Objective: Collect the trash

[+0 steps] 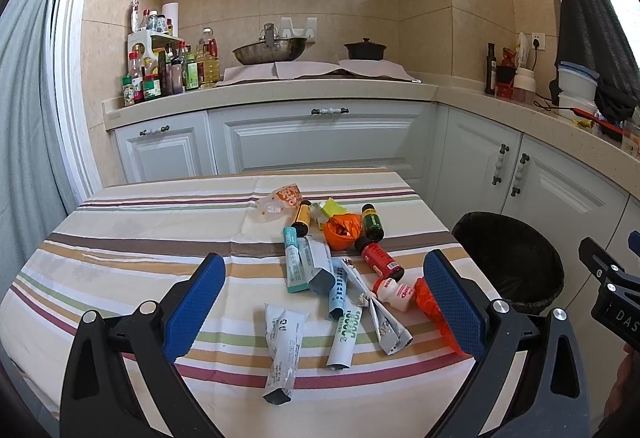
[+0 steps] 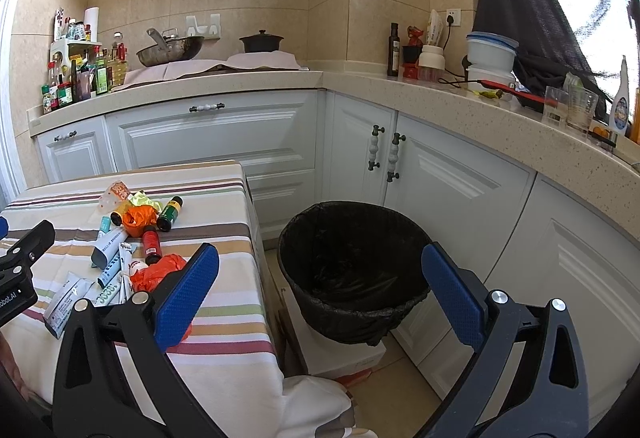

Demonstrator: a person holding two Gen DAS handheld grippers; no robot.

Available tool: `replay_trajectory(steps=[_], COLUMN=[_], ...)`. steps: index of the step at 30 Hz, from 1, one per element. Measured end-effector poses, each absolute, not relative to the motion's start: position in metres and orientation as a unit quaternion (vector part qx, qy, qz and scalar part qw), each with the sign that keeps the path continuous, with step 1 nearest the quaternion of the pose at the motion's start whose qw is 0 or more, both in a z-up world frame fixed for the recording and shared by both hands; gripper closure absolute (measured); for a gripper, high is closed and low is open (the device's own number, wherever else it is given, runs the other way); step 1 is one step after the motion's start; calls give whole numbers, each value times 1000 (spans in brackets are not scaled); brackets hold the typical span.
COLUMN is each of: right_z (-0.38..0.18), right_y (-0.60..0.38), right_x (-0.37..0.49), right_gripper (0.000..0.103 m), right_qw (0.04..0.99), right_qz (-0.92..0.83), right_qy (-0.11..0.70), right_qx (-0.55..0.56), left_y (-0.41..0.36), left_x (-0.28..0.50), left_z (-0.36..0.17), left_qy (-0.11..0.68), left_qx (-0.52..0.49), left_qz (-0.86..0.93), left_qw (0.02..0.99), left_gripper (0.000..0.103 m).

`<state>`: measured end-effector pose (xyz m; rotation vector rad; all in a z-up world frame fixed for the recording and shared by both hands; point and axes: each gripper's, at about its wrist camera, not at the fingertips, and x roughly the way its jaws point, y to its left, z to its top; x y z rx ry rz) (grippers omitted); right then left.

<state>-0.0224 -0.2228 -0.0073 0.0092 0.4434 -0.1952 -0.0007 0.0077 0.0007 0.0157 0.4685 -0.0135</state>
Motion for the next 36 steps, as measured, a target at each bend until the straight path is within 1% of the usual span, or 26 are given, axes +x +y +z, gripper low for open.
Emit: replay_trajectory(steps=[36], right_z=[-8], right_y=[-224], right_x=[-22], right_gripper=[4], right_qw=[970], right_qz=[-97], right_qy=[221], right_qx=[3], left_y=[4], left_x=[0], left_z=[-2], left_qy=[239], left_qx=[10], left_qz=[-13], left_qw=[971], left_gripper=[6])
